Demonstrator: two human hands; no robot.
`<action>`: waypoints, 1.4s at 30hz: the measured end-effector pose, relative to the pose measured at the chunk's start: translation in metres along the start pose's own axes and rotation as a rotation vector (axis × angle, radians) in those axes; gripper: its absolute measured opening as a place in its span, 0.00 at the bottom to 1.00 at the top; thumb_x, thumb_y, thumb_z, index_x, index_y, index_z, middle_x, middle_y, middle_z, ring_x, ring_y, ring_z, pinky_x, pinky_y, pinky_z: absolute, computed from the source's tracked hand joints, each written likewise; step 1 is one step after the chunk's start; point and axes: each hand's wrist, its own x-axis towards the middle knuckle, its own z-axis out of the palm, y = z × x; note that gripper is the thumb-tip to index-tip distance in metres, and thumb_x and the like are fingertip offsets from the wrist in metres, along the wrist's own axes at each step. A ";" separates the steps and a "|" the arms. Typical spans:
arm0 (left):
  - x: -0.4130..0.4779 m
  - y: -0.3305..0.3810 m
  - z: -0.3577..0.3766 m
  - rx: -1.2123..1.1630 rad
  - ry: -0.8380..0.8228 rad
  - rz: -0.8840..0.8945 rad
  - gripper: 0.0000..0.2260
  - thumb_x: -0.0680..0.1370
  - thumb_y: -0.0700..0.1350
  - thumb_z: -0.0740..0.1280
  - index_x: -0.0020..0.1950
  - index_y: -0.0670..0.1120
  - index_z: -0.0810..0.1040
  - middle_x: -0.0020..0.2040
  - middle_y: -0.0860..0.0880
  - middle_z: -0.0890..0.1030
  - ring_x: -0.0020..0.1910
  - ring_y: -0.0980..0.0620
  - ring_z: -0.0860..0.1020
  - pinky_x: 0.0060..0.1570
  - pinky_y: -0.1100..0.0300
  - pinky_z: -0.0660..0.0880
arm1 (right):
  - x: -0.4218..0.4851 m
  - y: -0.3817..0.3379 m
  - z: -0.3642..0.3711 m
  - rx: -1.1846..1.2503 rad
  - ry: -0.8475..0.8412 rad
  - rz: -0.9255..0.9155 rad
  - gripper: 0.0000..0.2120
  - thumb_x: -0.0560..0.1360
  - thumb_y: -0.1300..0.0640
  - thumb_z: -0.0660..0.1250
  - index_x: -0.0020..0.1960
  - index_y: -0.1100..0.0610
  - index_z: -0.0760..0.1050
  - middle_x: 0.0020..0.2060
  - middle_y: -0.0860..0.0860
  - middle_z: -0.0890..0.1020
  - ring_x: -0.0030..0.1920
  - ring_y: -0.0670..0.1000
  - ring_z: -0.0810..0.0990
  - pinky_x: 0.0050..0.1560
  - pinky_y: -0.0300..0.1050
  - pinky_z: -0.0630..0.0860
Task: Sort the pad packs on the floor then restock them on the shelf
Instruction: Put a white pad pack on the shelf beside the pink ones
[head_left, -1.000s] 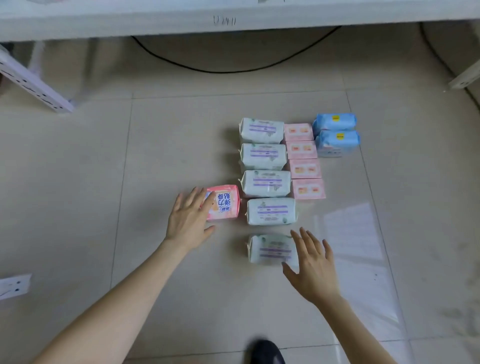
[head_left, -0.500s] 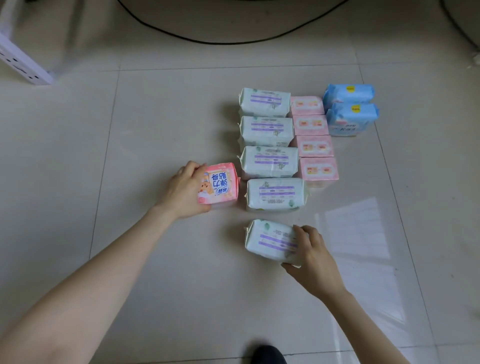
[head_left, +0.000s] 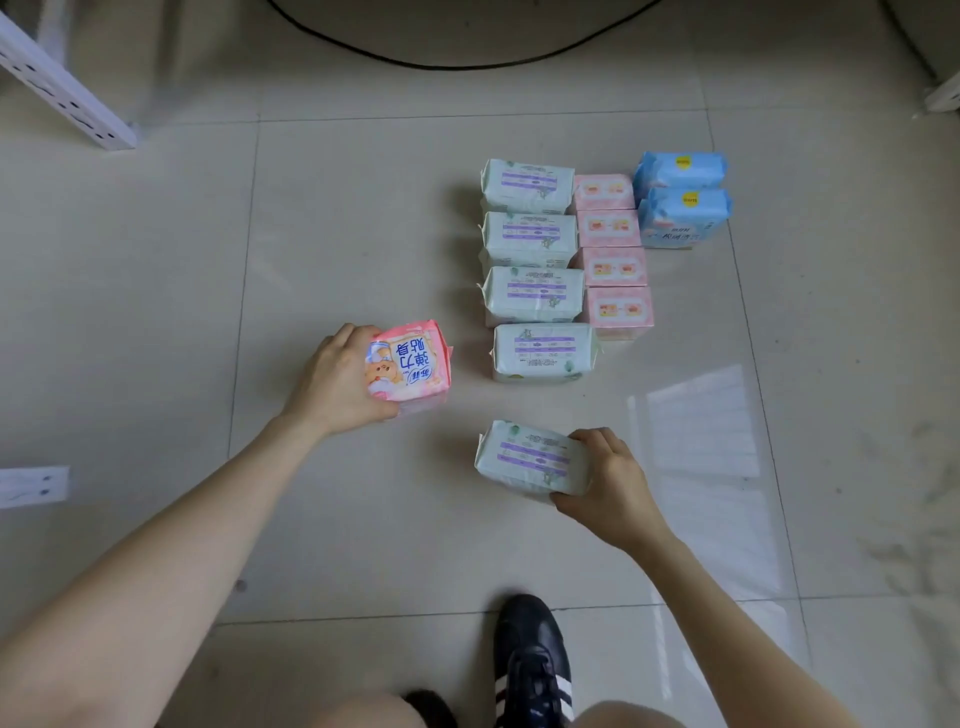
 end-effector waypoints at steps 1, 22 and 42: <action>-0.008 0.004 -0.011 -0.003 0.005 -0.003 0.38 0.58 0.50 0.79 0.65 0.46 0.72 0.57 0.48 0.75 0.55 0.44 0.75 0.49 0.56 0.71 | -0.008 -0.008 -0.008 0.011 0.001 0.009 0.28 0.63 0.57 0.77 0.60 0.60 0.72 0.54 0.53 0.75 0.54 0.56 0.73 0.50 0.44 0.72; -0.137 0.193 -0.404 -0.077 0.072 -0.032 0.37 0.56 0.51 0.79 0.63 0.51 0.73 0.56 0.52 0.76 0.53 0.50 0.76 0.49 0.58 0.69 | -0.144 -0.257 -0.328 0.266 0.074 -0.033 0.32 0.62 0.55 0.79 0.63 0.53 0.72 0.51 0.47 0.79 0.52 0.50 0.77 0.50 0.43 0.74; -0.227 0.374 -0.795 -0.091 0.308 0.190 0.35 0.56 0.52 0.81 0.60 0.58 0.72 0.50 0.61 0.80 0.45 0.65 0.79 0.43 0.65 0.77 | -0.219 -0.503 -0.666 0.381 0.154 -0.461 0.30 0.60 0.52 0.81 0.59 0.52 0.75 0.50 0.49 0.82 0.45 0.52 0.83 0.43 0.48 0.81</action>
